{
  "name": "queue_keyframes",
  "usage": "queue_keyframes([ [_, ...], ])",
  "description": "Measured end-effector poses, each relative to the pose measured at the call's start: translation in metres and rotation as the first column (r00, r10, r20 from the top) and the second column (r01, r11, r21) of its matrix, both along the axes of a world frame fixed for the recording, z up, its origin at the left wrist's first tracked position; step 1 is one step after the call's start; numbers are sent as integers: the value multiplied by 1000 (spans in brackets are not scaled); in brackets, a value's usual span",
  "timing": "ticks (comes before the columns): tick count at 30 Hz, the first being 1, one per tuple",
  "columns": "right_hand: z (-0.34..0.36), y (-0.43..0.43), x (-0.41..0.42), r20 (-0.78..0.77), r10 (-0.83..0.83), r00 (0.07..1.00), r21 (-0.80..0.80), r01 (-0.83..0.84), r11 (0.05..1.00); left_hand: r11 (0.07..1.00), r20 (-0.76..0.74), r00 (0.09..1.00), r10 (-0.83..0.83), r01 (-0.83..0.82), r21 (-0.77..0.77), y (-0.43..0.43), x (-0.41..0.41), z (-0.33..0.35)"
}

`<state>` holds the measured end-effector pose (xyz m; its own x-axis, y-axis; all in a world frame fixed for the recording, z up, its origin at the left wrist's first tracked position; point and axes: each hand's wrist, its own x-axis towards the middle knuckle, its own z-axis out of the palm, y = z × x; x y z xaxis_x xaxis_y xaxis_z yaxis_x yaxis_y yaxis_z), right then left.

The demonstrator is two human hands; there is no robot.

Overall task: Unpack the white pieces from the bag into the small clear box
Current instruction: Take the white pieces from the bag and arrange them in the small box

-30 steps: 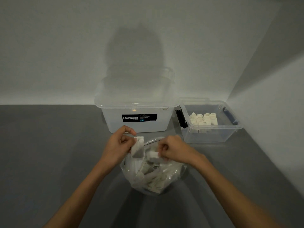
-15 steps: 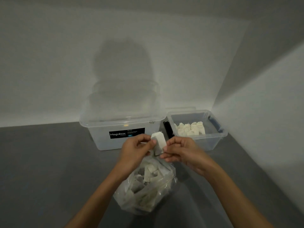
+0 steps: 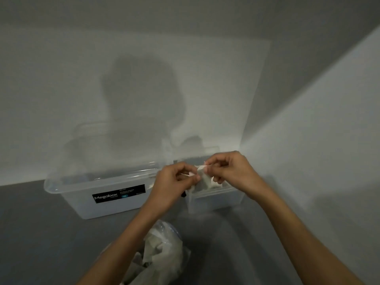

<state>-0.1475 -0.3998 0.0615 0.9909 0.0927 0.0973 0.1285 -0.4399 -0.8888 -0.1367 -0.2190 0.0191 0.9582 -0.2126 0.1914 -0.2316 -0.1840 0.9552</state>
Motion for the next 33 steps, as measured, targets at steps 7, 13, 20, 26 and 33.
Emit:
queue_keyframes([
  [7,5,-75,52,-171,-18,985,161,46,986,992,-61,996,67,-60,114,-29,47,-5],
  [13,-33,-100,114,-128,60,990,-559,-122,820,932,-115,991,-63,100,348,-58,83,-15],
  [20,-83,-85,157,-172,319,932,-948,-244,202,826,-235,963,-129,235,512,-72,111,-33],
  [26,-107,-70,171,-240,363,901,-970,-212,-117,865,-368,923,-111,272,421,-73,112,-44],
  [33,-115,-73,175,-226,359,906,-971,-180,-156,872,-336,941,-37,195,449,-75,115,-53],
])
